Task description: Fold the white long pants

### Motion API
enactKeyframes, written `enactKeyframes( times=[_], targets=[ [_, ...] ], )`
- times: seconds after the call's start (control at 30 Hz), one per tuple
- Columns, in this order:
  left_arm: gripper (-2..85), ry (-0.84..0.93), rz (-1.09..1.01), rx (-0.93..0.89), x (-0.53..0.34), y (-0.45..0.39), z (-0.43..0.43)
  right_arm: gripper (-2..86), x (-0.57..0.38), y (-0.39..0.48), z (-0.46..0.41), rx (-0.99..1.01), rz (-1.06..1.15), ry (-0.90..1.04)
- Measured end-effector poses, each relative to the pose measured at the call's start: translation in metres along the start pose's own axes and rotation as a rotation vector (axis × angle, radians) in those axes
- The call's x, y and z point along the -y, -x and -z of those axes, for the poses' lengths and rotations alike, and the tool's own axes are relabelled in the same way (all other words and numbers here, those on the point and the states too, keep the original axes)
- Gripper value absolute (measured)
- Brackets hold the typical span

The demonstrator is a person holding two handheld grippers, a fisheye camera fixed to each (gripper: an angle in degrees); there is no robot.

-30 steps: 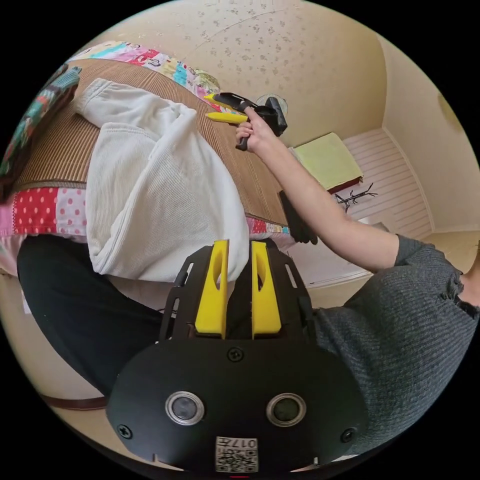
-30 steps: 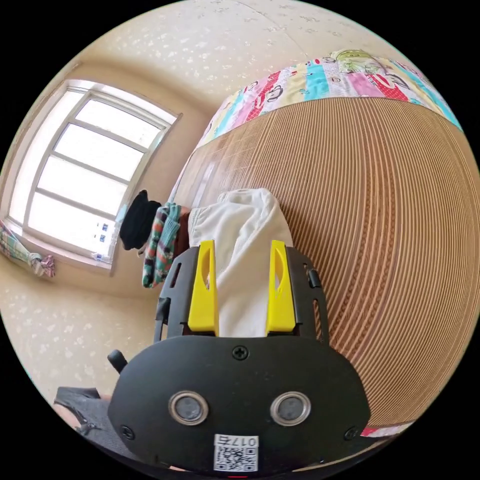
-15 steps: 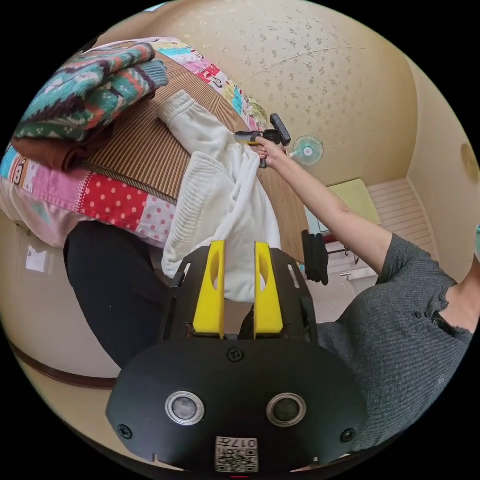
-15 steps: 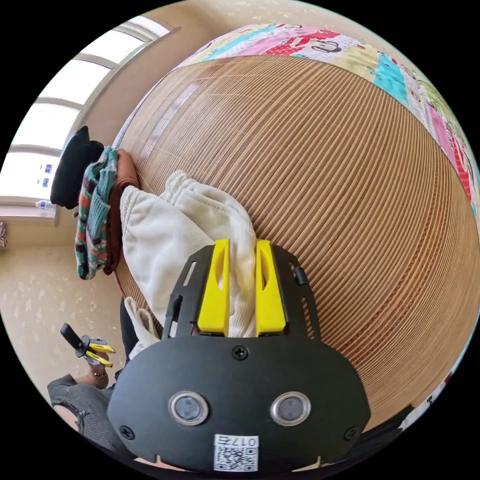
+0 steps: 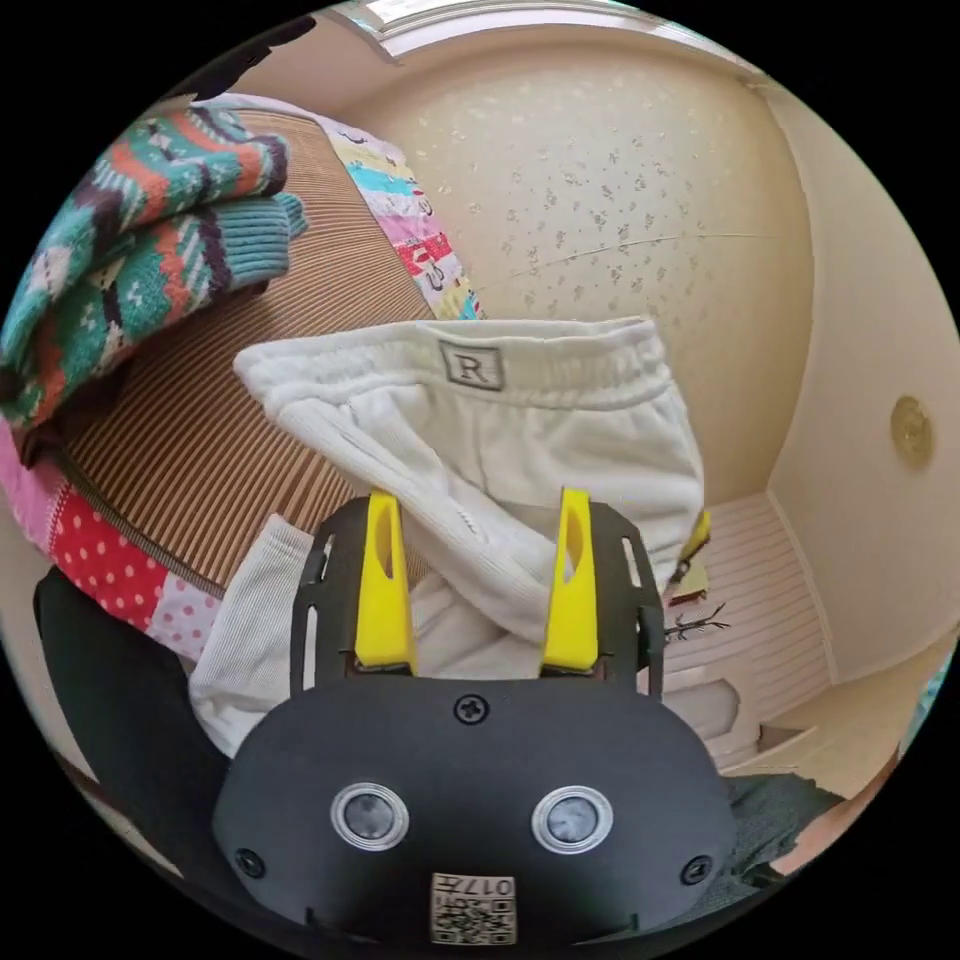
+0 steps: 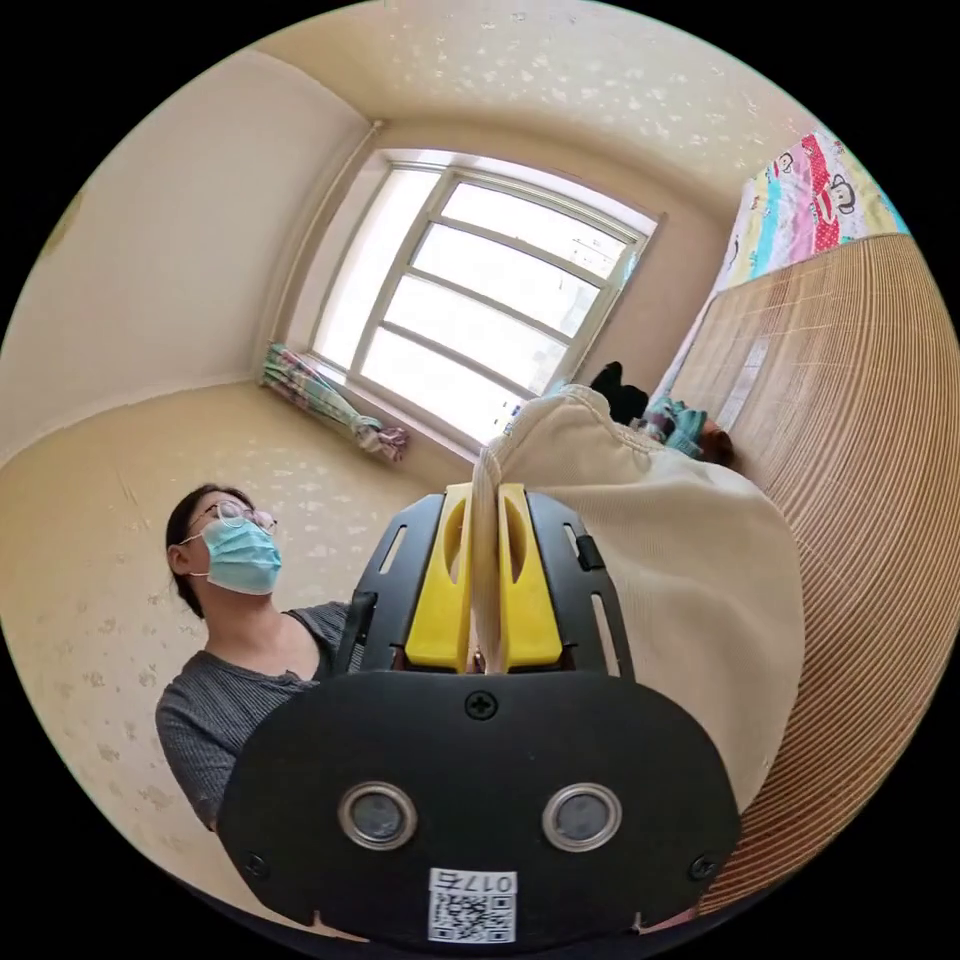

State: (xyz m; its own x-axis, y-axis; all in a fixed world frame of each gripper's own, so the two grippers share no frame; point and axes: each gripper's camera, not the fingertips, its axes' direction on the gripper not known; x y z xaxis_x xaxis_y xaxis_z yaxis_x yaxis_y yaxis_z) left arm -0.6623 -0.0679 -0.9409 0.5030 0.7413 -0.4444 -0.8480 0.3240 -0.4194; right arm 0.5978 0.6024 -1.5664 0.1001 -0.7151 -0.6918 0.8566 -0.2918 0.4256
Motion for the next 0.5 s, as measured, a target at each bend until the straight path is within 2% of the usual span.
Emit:
enactKeyframes(
  times=[0.07,0.1,0.23,0.33,0.43,0.5],
  targets=[
    [6.6,-0.036,-0.020,0.000,-0.015,-0.002,0.015,1.6,-0.012,0.030,0.020,0.032,0.044,-0.061],
    [4.0,-0.088,-0.068,-0.073,-0.023,-0.007,0.034,1.6,-0.019,0.053,0.033,0.019,0.081,-0.094],
    [3.4,-0.258,-0.260,-0.110,-0.034,-0.058,0.105,1.6,-0.049,0.147,0.090,-0.074,0.233,-0.249],
    [3.0,-0.369,-0.466,-0.174,-0.039,-0.127,0.162,1.6,-0.072,0.223,0.125,-0.087,0.387,-0.334],
    [2.8,-0.520,-0.648,-0.210,-0.064,-0.209,0.205,1.7,-0.086,0.313,0.132,-0.195,0.585,-0.315],
    [2.8,-0.655,-0.795,-0.286,-0.087,-0.273,0.237,1.8,-0.090,0.366,0.130,-0.295,0.642,-0.336]
  ],
)
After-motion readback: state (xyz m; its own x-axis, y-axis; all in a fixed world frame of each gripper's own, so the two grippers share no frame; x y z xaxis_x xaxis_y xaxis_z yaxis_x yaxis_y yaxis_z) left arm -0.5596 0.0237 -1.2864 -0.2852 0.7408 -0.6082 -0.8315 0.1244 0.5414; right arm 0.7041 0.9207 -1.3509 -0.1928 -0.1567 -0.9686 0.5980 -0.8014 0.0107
